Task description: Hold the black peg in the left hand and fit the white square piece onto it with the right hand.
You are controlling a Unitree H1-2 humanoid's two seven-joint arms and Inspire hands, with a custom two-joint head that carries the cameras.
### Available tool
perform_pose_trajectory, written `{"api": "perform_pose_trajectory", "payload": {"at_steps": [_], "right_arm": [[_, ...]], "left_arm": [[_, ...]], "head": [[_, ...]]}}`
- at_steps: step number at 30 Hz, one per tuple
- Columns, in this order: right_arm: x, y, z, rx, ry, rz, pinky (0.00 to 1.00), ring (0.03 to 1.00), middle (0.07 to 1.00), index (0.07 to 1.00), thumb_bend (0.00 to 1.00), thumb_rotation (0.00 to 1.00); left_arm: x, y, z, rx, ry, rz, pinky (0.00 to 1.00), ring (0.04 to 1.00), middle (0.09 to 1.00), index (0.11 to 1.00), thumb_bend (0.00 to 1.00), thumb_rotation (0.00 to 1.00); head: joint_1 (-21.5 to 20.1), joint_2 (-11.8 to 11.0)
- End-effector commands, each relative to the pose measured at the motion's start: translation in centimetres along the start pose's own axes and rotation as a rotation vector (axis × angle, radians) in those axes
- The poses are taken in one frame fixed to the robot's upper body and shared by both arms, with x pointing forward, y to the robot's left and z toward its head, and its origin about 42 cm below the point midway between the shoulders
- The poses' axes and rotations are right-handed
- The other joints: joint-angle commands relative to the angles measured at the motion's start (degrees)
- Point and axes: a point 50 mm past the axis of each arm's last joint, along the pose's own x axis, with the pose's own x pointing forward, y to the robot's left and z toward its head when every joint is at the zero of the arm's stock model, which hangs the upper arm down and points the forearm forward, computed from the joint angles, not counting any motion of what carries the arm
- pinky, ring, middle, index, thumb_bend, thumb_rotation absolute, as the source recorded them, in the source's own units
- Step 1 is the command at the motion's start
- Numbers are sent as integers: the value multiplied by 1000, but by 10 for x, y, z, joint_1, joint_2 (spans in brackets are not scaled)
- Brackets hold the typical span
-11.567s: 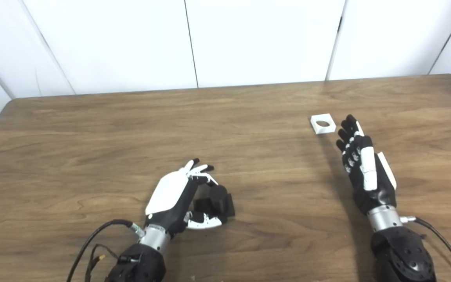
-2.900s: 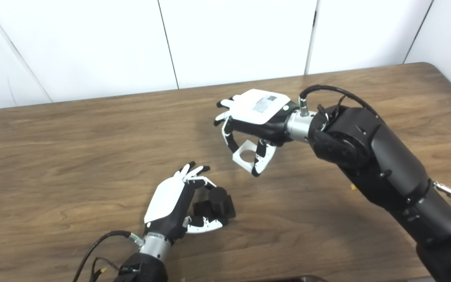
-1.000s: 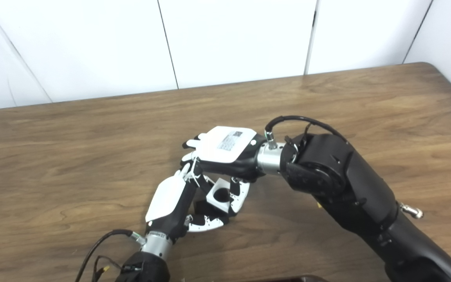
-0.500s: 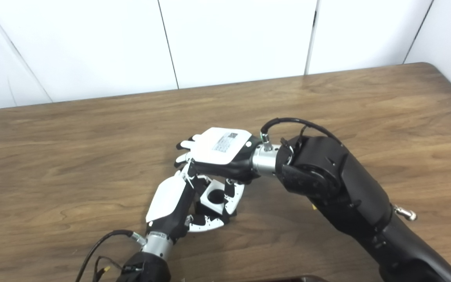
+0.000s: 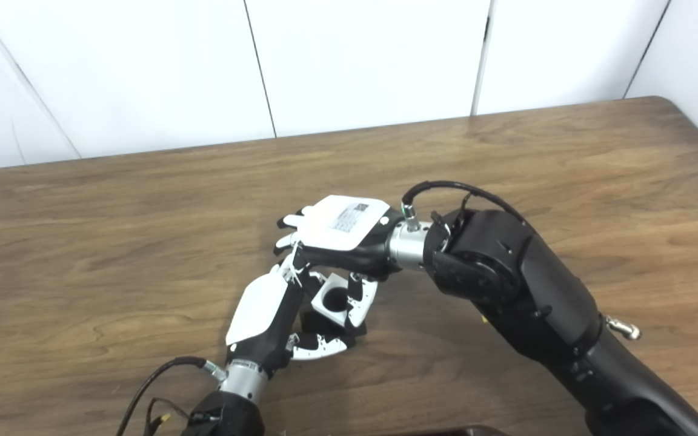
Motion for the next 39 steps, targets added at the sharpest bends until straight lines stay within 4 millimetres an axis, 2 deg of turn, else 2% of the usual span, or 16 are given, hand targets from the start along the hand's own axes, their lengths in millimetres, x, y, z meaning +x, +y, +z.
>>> {"api": "perform_pose_trajectory", "payload": {"at_steps": [1, 29, 30, 32, 39], "right_arm": [[-2, -20, -5, -59, 1, -75, 990, 1000, 904, 491, 525, 152], [0, -14, -13, -45, 19, -62, 965, 1000, 899, 492, 524, 154], [0, -14, -13, -42, 21, -63, 963, 1000, 896, 554, 729, 213], [-1, -14, -13, -39, 24, -61, 963, 1000, 896, 598, 866, 265], [-2, -16, -14, -28, 27, -51, 974, 1000, 902, 622, 942, 350]], "left_arm": [[-5, -8, -7, 19, 37, -51, 1000, 1000, 904, 487, 516, 63], [-1, -6, -5, 16, 46, -46, 1000, 1000, 897, 487, 516, 64], [-1, -5, -5, 17, 46, -46, 1000, 1000, 895, 487, 515, 65], [0, -5, -5, 23, 46, -46, 1000, 1000, 890, 488, 515, 68], [1, -5, -4, 70, 48, -50, 1000, 1000, 883, 493, 515, 73]], "head": [[-1, 1], [1, -1], [1, -1], [2, -2], [3, -2]]}}
